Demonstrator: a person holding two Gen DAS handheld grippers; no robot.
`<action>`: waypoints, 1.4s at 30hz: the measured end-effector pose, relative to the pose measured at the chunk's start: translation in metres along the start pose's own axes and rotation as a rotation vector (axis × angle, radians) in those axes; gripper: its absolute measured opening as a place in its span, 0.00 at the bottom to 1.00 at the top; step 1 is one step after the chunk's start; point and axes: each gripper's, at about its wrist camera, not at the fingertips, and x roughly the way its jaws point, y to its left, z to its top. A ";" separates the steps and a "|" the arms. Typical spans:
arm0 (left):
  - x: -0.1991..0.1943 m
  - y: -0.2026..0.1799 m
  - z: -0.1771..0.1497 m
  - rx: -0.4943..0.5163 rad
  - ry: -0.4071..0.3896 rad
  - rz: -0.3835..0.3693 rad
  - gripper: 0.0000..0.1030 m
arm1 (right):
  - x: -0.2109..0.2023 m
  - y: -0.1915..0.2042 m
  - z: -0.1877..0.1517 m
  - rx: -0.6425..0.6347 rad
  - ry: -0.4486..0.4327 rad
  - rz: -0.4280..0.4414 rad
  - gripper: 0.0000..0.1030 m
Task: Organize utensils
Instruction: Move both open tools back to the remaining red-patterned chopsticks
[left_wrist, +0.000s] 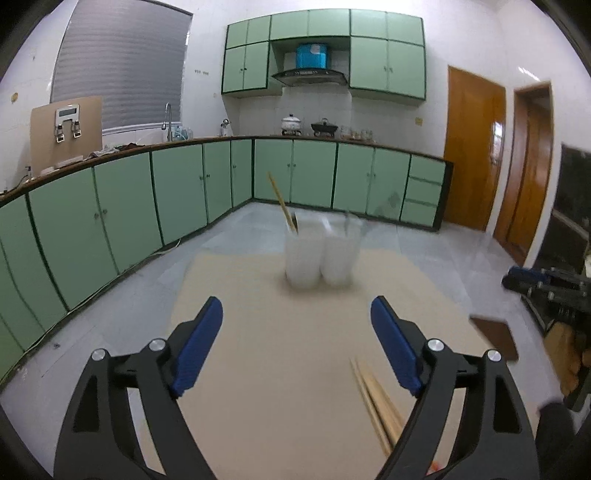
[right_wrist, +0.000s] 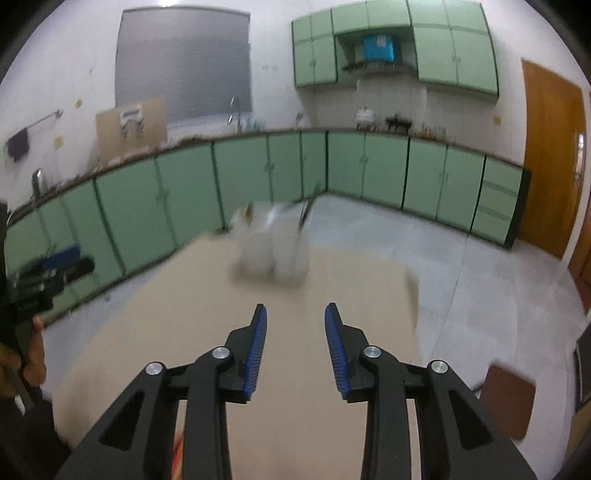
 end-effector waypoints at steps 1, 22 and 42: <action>-0.007 -0.003 -0.015 -0.005 0.006 -0.001 0.78 | -0.004 0.005 -0.019 0.006 0.013 0.000 0.31; -0.045 -0.011 -0.163 -0.058 0.181 0.044 0.72 | 0.015 0.088 -0.169 -0.118 0.208 0.088 0.31; -0.030 -0.037 -0.171 0.008 0.246 -0.028 0.64 | 0.029 0.089 -0.160 -0.120 0.189 0.114 0.29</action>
